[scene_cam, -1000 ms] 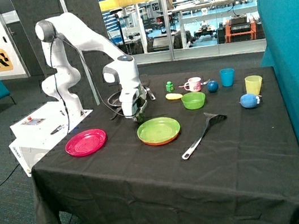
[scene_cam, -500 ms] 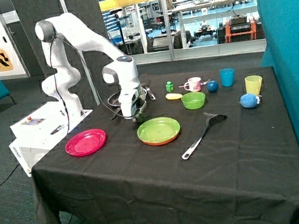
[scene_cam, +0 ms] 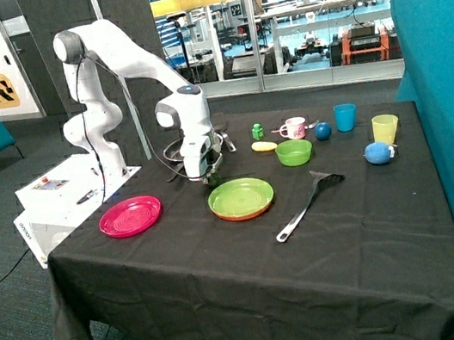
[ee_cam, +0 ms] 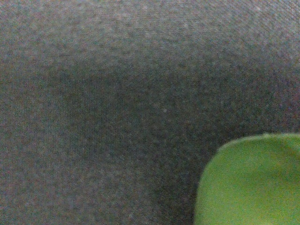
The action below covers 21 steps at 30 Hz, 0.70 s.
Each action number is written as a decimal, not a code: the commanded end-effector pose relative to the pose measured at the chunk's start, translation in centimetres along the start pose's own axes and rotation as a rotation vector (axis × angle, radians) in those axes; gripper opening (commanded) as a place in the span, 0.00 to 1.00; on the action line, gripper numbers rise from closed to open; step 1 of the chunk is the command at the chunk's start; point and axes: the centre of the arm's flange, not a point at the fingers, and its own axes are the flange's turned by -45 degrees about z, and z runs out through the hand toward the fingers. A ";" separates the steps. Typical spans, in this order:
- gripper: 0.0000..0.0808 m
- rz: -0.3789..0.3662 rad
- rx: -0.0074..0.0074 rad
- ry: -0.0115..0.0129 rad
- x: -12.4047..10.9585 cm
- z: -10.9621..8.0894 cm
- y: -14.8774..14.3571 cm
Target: Cook the vegetables
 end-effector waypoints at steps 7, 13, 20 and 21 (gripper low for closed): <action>0.00 -0.019 -0.0004 0.0009 -0.6 0.3 -0.7; 0.00 -0.022 -0.0004 0.0009 -0.8 0.3 -0.8; 0.00 -0.029 -0.0004 0.0009 -1.0 0.1 -0.9; 0.00 -0.029 -0.0004 0.0009 -1.0 0.0 -0.9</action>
